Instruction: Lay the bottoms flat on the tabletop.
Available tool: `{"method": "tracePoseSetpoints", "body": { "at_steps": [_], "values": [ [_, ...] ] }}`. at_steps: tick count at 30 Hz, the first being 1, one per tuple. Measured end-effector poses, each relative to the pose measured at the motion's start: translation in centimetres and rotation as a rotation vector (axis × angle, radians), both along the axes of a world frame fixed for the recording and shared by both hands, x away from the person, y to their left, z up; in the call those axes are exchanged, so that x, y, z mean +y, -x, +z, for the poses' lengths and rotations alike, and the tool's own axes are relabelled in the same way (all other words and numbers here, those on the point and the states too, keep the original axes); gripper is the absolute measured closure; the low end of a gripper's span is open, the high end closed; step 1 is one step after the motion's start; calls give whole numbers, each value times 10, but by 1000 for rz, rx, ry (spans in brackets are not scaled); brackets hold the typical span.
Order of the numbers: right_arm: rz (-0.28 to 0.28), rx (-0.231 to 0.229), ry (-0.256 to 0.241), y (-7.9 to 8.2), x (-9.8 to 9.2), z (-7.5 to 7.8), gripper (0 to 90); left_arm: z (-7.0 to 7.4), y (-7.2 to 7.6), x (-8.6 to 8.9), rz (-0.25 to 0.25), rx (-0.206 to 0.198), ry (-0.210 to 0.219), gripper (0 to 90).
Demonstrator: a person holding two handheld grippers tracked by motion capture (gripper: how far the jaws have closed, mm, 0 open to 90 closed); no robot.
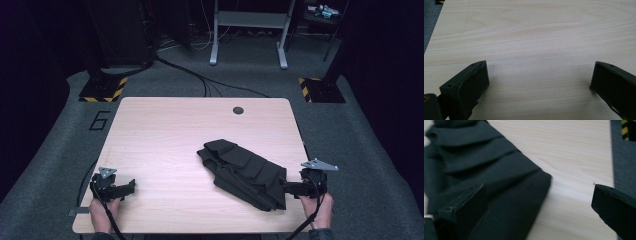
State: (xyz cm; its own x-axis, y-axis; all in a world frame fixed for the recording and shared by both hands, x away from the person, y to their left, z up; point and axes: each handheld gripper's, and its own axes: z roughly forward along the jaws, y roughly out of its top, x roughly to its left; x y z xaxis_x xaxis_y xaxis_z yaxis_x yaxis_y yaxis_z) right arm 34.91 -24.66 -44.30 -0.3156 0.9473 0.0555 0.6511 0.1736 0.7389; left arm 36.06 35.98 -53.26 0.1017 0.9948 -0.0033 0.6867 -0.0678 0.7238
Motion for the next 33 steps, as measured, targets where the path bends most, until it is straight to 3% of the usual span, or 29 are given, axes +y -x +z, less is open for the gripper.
{"method": "tracePoseSetpoints", "body": {
  "at_steps": [2,5,6,8,12,18,20,30,32,33],
  "values": [
    [60,7,-16,-6,19,5,0,0,0,0,1,3,0,11],
    [97,15,-22,-10,31,5,3,0,0,0,0,3,0,12],
    [156,39,-38,-17,45,4,10,0,0,0,0,-1,0,12],
    [193,84,-78,-22,58,2,12,0,0,0,1,3,0,12],
    [255,117,-42,-32,86,-2,18,0,0,0,1,2,1,12],
    [273,141,1,-40,115,-9,37,0,0,0,0,2,0,13],
    [269,141,21,-45,127,-13,100,0,0,0,1,1,1,13],
    [247,168,89,-62,157,-25,220,0,0,0,1,1,1,14],
    [249,182,103,-64,160,-29,274,0,0,0,0,2,1,14],
    [242,167,117,-65,161,-32,354,0,0,0,0,1,0,14]
  ]
}}
